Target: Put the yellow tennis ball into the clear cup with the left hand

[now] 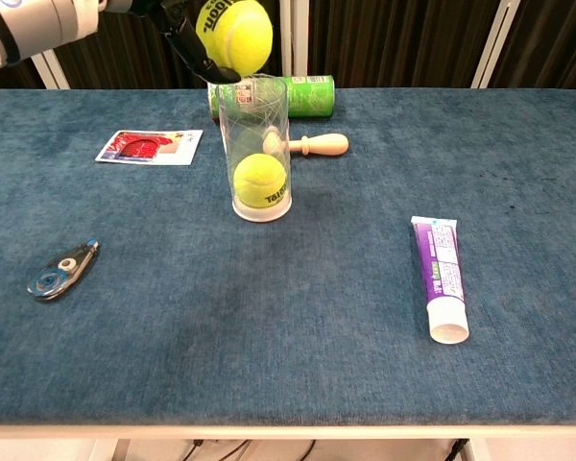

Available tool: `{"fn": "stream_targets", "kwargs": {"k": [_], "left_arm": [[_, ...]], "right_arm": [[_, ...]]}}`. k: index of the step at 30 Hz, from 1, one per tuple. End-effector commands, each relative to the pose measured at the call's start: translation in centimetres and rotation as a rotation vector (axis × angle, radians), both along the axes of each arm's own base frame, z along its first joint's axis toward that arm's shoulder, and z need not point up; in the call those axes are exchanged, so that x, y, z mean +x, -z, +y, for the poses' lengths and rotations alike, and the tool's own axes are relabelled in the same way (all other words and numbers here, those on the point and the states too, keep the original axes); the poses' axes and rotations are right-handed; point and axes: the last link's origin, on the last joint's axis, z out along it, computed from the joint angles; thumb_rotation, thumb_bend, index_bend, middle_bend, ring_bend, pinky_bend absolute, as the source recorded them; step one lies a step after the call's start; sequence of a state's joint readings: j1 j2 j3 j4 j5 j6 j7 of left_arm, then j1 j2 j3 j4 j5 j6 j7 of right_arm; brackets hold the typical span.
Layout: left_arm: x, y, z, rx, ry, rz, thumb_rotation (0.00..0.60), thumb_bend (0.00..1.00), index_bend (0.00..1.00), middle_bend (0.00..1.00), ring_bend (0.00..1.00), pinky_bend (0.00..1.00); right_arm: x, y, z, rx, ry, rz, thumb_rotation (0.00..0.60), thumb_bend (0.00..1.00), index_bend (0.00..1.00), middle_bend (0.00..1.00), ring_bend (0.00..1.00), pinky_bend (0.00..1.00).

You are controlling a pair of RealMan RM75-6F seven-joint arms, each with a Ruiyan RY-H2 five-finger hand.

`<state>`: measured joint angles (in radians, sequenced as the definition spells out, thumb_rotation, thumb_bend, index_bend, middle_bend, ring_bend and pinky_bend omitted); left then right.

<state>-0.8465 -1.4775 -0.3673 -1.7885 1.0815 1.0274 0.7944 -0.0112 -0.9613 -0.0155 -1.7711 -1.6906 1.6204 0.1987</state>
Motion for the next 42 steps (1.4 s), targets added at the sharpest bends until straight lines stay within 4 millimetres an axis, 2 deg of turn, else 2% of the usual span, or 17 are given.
{"fn": "stream_targets", "kwargs": {"k": [1, 2, 4, 7, 10, 14, 18, 20, 23, 27, 28, 31, 34, 37, 42], "left_arm": [[-0.4, 0.1, 0.2, -0.024, -0.028, -0.002, 0.6, 0.22, 0.23, 0.33, 0.36, 0.61], [-0.4, 0.1, 0.2, -0.03, -0.032, -0.004, 0.6, 0.21, 0.19, 0.3, 0.34, 0.59], [-0.6, 0.0, 0.3, -0.037, -0.041, -0.008, 0.6, 0.19, 0.08, 0.2, 0.23, 0.48], [-0.6, -0.1, 0.4, -0.038, -0.043, -0.021, 0.6, 0.18, 0.04, 0.08, 0.08, 0.33], [-0.7, -0.3, 0.3, -0.034, -0.035, -0.029, 0.6, 0.17, 0.04, 0.05, 0.03, 0.27], [-0.7, -0.8, -0.1, -0.027, -0.029, -0.037, 0.6, 0.17, 0.04, 0.04, 0.03, 0.25], [-1.4, -2.4, -1.1, 0.019, -0.027, -0.037, 0.6, 0.17, 0.04, 0.05, 0.03, 0.23], [-2.7, -3.8, -2.4, 0.073, -0.04, -0.035, 0.6, 0.16, 0.05, 0.05, 0.03, 0.21], [-6.4, -5.9, -5.6, 0.143, -0.098, -0.016, 0.6, 0.16, 0.07, 0.05, 0.02, 0.18], [-12.7, -7.9, -11.2, 0.221, -0.155, 0.021, 0.6, 0.15, 0.09, 0.05, 0.0, 0.1], [-14.6, -8.2, -12.8, 0.233, -0.17, 0.021, 0.6, 0.15, 0.09, 0.05, 0.0, 0.1], [-18.7, -8.2, -16.1, 0.233, -0.229, 0.01, 0.6, 0.15, 0.09, 0.05, 0.0, 0.08], [-21.7, -7.8, -18.0, 0.201, -0.313, -0.029, 0.6, 0.14, 0.06, 0.02, 0.0, 0.04], [-23.5, -8.0, -18.7, 0.2, -0.365, -0.079, 0.6, 0.15, 0.05, 0.0, 0.0, 0.01], [-24.7, -8.5, -19.2, 0.22, -0.371, -0.104, 0.6, 0.15, 0.05, 0.0, 0.0, 0.0]], "right_arm": [[0.0, 0.0, 0.0, 0.002, -0.001, 0.0, 0.6, 0.18, 0.0, 0.0, 0.0, 0.0], [0.0, 0.0, 0.0, 0.004, -0.002, -0.001, 0.6, 0.18, 0.0, 0.0, 0.0, 0.0], [0.0, 0.0, 0.1, 0.014, -0.006, 0.001, 0.6, 0.18, 0.0, 0.0, 0.0, 0.0], [0.1, 0.0, 0.1, 0.014, -0.009, 0.0, 0.6, 0.18, 0.0, 0.0, 0.0, 0.0], [0.0, 0.0, 0.1, 0.007, -0.006, -0.002, 0.6, 0.18, 0.0, 0.0, 0.0, 0.0], [0.0, 0.0, 0.1, 0.008, -0.003, 0.0, 0.6, 0.18, 0.0, 0.0, 0.0, 0.0], [0.0, 0.1, 0.1, 0.013, -0.003, 0.005, 0.6, 0.18, 0.0, 0.0, 0.0, 0.0], [0.0, 0.2, 0.1, 0.015, -0.006, 0.005, 0.6, 0.18, 0.0, 0.0, 0.0, 0.0], [0.2, 0.2, 0.2, 0.012, -0.013, 0.002, 0.6, 0.18, 0.0, 0.0, 0.0, 0.0], [0.5, 0.5, 0.3, 0.019, -0.026, 0.004, 0.6, 0.18, 0.0, 0.0, 0.0, 0.0], [0.6, 0.7, 0.3, 0.024, -0.029, 0.009, 0.6, 0.18, 0.0, 0.0, 0.0, 0.0], [0.9, 1.2, 0.4, 0.037, -0.039, 0.024, 0.6, 0.18, 0.0, 0.0, 0.0, 0.0], [1.2, 1.7, 0.7, 0.066, -0.068, 0.078, 0.6, 0.18, 0.0, 0.0, 0.0, 0.0], [1.6, 2.5, 1.0, 0.087, -0.095, 0.111, 0.6, 0.18, 0.0, 0.0, 0.0, 0.0], [1.9, 3.2, 1.0, 0.097, -0.106, 0.122, 0.6, 0.18, 0.0, 0.0, 0.0, 0.0]]}}
